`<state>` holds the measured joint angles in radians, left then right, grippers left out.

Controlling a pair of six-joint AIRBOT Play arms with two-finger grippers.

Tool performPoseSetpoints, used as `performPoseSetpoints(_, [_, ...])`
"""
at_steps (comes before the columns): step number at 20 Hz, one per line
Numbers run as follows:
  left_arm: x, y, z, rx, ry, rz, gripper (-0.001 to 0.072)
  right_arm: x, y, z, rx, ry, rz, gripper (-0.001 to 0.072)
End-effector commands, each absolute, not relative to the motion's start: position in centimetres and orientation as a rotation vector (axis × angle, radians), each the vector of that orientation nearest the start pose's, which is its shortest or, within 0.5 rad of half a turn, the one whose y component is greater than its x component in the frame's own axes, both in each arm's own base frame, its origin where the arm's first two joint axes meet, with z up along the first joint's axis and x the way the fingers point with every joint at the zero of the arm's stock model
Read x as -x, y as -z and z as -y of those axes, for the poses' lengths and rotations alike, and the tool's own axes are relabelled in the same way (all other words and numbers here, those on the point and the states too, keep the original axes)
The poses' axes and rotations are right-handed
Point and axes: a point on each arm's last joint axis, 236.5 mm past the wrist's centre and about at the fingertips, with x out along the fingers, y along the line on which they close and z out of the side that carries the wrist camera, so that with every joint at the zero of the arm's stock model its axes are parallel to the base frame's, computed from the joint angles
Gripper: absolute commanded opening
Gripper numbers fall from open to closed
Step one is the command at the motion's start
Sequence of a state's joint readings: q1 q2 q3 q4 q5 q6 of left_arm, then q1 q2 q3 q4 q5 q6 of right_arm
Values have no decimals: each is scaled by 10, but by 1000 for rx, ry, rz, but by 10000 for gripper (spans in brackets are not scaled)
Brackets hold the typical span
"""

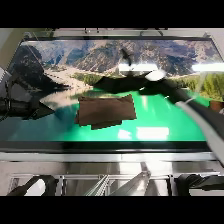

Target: Fold the shirts.

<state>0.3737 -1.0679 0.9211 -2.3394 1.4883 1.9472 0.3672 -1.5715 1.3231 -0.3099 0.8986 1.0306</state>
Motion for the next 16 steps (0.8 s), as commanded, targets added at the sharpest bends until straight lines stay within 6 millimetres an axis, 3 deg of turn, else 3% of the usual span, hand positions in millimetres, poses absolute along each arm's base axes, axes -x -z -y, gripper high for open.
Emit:
performPoseSetpoints(1, [-293,-59,62,630,497,-1251,16,-428,-48,-199,-462,-641,-1144,602])
performPoseSetpoints(2, [-293,-59,62,631,499,-1253,16,-426,-25,-157,-436,-526,-1214,686])
performPoseSetpoints(3, [-291,-59,63,631,504,-1258,16,-421,-5,-132,-446,-462,-1261,686])
performPoseSetpoints(4, [-290,-59,64,632,509,-1264,16,-415,14,-120,-495,-430,-1303,686])
performPoseSetpoints(6, [-289,-59,64,632,509,-1265,16,-400,54,-117,-556,-409,-1394,686])
performPoseSetpoints(7, [-289,-59,64,632,510,-1266,16,-391,71,-124,-579,-431,-1437,686])
performPoseSetpoints(9, [-288,-59,64,633,515,-1272,16,-383,86,-149,-647,-516,-1480,686])
performPoseSetpoints(13, [-282,-60,67,635,532,-1293,16,-385,81,-215,-793,-682,-1451,686])
performPoseSetpoints(16, [-281,-60,67,634,534,-1295,17,-376,97,-250,-800,-699,-1483,685])
